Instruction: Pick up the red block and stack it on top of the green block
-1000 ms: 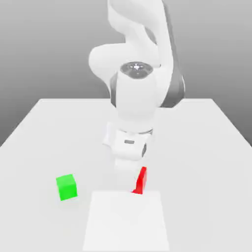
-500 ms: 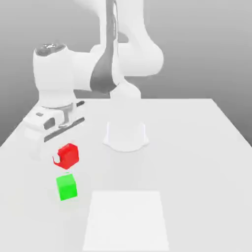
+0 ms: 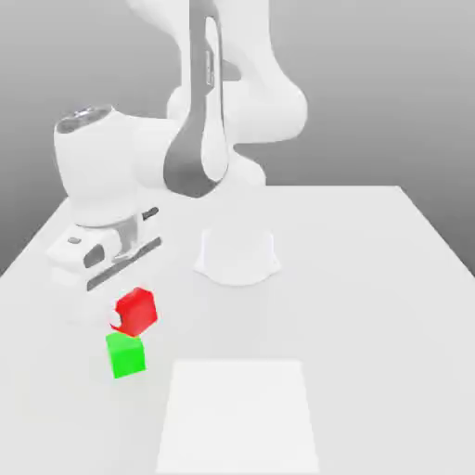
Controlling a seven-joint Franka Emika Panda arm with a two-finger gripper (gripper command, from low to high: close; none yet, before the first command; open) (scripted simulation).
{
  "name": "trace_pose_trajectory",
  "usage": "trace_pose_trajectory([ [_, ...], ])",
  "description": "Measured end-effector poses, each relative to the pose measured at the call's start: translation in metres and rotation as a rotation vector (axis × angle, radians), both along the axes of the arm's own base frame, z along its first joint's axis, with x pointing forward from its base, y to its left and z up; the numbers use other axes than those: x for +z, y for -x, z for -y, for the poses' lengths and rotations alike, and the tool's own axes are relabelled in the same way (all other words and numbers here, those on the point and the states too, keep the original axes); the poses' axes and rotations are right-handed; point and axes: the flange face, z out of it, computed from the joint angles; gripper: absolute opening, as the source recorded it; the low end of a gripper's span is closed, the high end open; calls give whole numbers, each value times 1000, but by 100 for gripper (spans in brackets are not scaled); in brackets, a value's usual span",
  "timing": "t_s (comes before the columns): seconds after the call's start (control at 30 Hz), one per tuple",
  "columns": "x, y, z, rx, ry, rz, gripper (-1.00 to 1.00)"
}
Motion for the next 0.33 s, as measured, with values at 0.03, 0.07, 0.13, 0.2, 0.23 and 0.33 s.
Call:
trace_pose_trajectory([
  [0.03,-3,0,0,-1,4,1,-100],
  [0.07,-6,1,1,-2,8,2,-100],
  [0.13,-12,3,2,-6,21,2,-100],
  [0.2,-19,5,4,-10,38,1,-100],
  [0.23,-22,7,5,-11,47,0,-100],
  [0.33,-31,13,9,-20,79,-5,100],
])
